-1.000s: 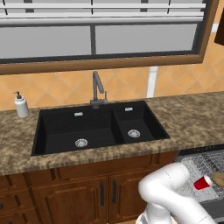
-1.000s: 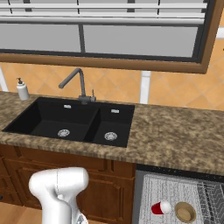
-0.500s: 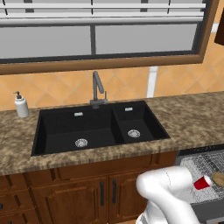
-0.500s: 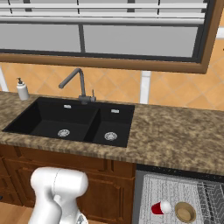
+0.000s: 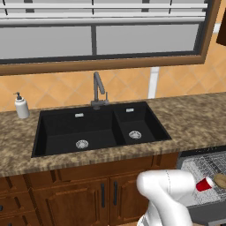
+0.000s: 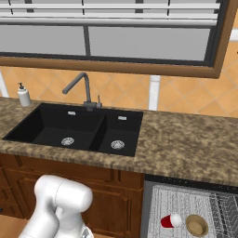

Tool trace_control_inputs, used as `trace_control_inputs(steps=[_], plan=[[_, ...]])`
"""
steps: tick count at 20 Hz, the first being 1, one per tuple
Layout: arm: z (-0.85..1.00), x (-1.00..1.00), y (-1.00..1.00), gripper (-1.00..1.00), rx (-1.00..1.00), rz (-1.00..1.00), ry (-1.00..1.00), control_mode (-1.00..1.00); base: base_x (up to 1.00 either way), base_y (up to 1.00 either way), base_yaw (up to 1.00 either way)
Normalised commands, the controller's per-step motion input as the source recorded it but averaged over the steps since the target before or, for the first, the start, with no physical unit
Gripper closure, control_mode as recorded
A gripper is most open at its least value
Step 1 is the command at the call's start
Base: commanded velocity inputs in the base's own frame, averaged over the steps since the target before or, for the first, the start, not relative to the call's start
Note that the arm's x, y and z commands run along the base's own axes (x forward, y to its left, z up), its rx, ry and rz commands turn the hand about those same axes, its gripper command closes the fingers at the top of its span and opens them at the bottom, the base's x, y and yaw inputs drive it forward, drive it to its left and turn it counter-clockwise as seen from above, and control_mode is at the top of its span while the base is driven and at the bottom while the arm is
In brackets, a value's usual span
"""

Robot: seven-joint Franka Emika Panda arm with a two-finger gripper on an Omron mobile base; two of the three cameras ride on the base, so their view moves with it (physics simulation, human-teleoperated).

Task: Pick up the cup and bowl from the counter, place them in the dishwasher, and close the dishwasher door.

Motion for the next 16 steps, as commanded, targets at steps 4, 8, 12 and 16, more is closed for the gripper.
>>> trace_control_inputs(steps=[4,8,12,16], plan=[[-0.24,0.00,0.03,-1.00,0.00,-0.02,0.00,-1.00,0.00,0.00,0.00],[-0.32,-0.06,-0.05,-1.00,0.01,-0.01,-0.04,-1.00,0.00,0.00,0.00],[-0.12,-0.18,-0.49,-1.00,0.03,-0.10,-0.09,-1.00,0.00,0.00,0.00],[-0.18,0.00,-0.60,-1.00,0.00,-0.19,-0.05,-1.00,0.00,0.00,0.00]])
